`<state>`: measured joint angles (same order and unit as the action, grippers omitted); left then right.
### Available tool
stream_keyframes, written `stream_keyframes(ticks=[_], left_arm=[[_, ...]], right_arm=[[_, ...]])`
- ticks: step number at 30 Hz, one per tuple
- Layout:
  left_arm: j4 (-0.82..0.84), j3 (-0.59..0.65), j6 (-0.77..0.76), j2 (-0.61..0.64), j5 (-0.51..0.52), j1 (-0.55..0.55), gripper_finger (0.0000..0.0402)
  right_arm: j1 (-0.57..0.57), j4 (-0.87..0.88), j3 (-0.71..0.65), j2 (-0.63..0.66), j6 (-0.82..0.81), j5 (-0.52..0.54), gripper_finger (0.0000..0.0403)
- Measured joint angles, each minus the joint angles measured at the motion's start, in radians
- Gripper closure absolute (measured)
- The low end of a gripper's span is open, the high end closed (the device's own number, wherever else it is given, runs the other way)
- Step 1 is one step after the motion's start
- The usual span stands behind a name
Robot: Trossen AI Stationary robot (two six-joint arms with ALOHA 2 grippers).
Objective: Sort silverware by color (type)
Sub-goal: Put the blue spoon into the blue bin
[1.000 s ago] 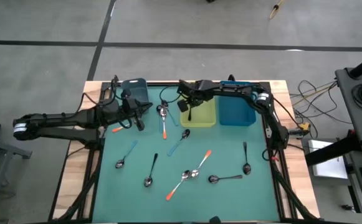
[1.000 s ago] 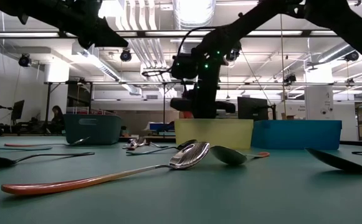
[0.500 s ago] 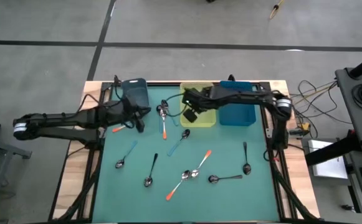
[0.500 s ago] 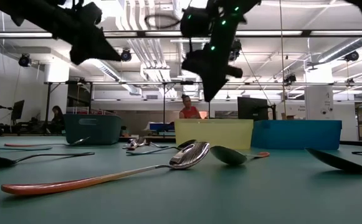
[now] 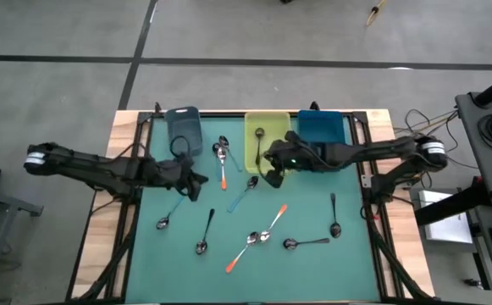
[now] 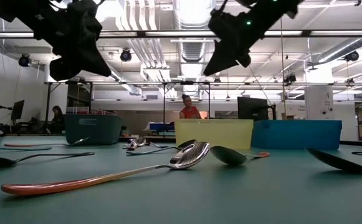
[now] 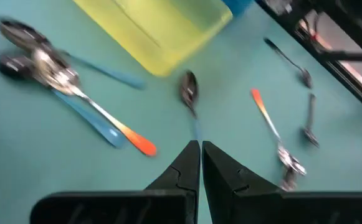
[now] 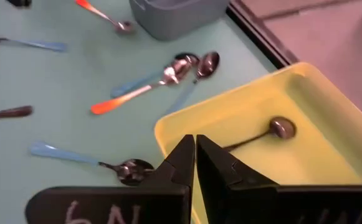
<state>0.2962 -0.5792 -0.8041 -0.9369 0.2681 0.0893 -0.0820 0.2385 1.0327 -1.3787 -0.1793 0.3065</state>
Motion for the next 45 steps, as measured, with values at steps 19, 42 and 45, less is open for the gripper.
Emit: stream_keyframes(ticks=[19,42,45], left_arm=[[0.705,-0.299,0.127,-0.291,-0.167,0.215,0.0402],[0.715,-0.180,-0.032,-0.360,-0.178,0.228,0.0310],[0.716,-0.125,-0.125,-0.360,-0.176,0.228,0.0271]], right_arm=[[0.010,-0.117,-0.129,0.170,0.143,0.000,0.0394],[-0.010,-0.115,-0.103,0.166,0.243,-0.001,0.0394],[-0.010,-0.115,-0.103,0.166,0.241,-0.001,0.0394]])
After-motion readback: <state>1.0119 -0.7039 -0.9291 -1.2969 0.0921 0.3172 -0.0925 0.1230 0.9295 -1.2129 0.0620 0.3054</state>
